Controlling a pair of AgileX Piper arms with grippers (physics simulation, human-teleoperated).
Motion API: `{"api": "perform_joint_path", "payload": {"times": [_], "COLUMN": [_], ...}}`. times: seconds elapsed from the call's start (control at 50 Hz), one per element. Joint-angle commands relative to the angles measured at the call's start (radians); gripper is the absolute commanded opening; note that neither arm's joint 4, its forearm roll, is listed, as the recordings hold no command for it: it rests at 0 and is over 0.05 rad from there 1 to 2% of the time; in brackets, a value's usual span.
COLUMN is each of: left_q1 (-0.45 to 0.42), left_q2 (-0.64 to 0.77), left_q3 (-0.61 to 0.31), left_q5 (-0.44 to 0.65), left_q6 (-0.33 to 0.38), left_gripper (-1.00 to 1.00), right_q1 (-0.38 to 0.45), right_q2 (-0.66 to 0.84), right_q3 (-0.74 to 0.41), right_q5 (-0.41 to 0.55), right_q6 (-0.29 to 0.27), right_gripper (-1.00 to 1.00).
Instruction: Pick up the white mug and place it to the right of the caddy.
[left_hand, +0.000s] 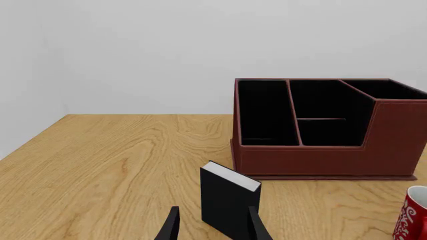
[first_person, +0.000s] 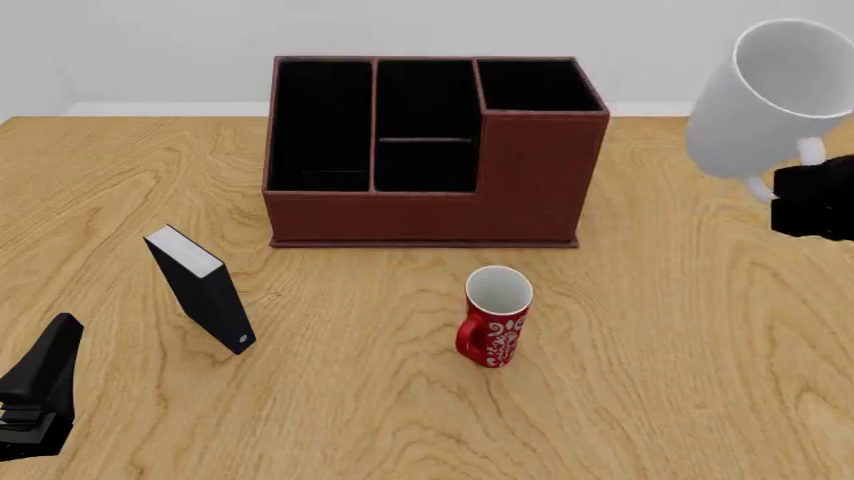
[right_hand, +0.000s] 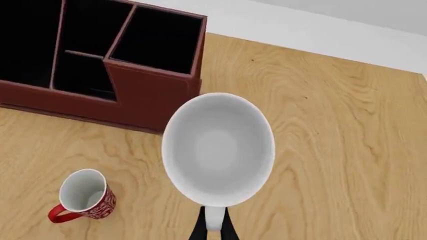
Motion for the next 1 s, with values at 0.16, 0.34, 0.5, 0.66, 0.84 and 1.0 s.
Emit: {"api": "perform_joint_path", "payload": {"times": [0.16, 0.34, 0.5, 0.66, 0.84, 1.0], "left_q1": [0.000, 0.000, 0.000, 0.000, 0.000, 0.000], "left_q2": [0.000, 0.000, 0.000, 0.000, 0.000, 0.000], "left_q3": [0.000, 0.000, 0.000, 0.000, 0.000, 0.000], "left_q5": [0.000, 0.000, 0.000, 0.000, 0.000, 0.000], "left_q6": [0.000, 0.000, 0.000, 0.000, 0.000, 0.000], "left_gripper": [1.00, 1.00, 1.00, 1.00, 1.00, 1.00], "right_q1": [-0.019, 0.004, -0.007, -0.020, -0.020, -0.035], "right_q2": [0.133, 0.237, 0.304, 0.359, 0.414, 0.473], "right_q3": [-0.092, -0.183, -0.233, -0.317, -0.373, -0.437], "right_q5": [-0.032, -0.023, -0.019, 0.011, 0.020, 0.034], "right_q6": [0.021, 0.050, 0.041, 0.044, 0.049, 0.051], "right_gripper": [-1.00, -1.00, -1.00, -1.00, -1.00, -1.00]}}
